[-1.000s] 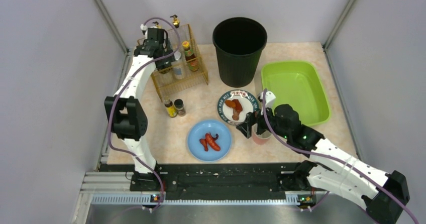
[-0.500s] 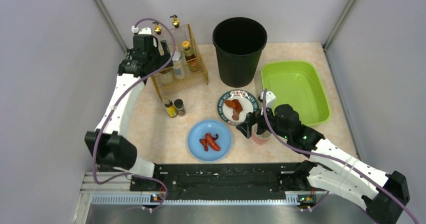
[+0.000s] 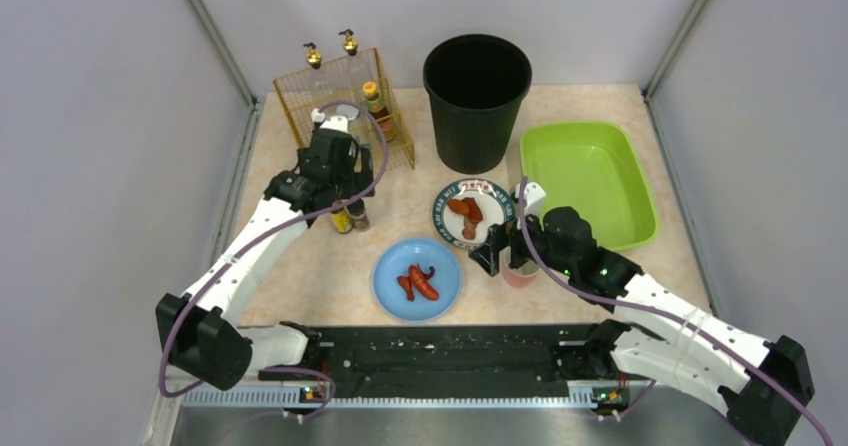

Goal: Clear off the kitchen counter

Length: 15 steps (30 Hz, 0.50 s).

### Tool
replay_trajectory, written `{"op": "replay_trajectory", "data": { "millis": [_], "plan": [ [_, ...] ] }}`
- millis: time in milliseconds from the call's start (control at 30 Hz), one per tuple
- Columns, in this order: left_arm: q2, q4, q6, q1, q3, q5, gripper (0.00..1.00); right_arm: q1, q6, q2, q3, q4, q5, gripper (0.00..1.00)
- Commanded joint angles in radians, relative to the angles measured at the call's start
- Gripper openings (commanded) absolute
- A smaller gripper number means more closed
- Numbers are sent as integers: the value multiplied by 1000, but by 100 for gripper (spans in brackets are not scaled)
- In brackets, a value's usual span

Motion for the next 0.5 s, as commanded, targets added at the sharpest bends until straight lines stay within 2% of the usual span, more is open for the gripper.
{"op": "replay_trajectory", "data": {
  "millis": [0, 200, 467],
  "plan": [
    [-49, 40, -25, 1, -59, -108, 97, 4, 5, -3, 34, 41, -8, 99],
    [-54, 17, -68, 1, -77, -178, 96, 4, 8, 4, 21, 55, -13, 99],
    [13, 27, -91, 7, -97, -185, 89, 5, 9, 9, 15, 64, -11, 99]
  ]
}}
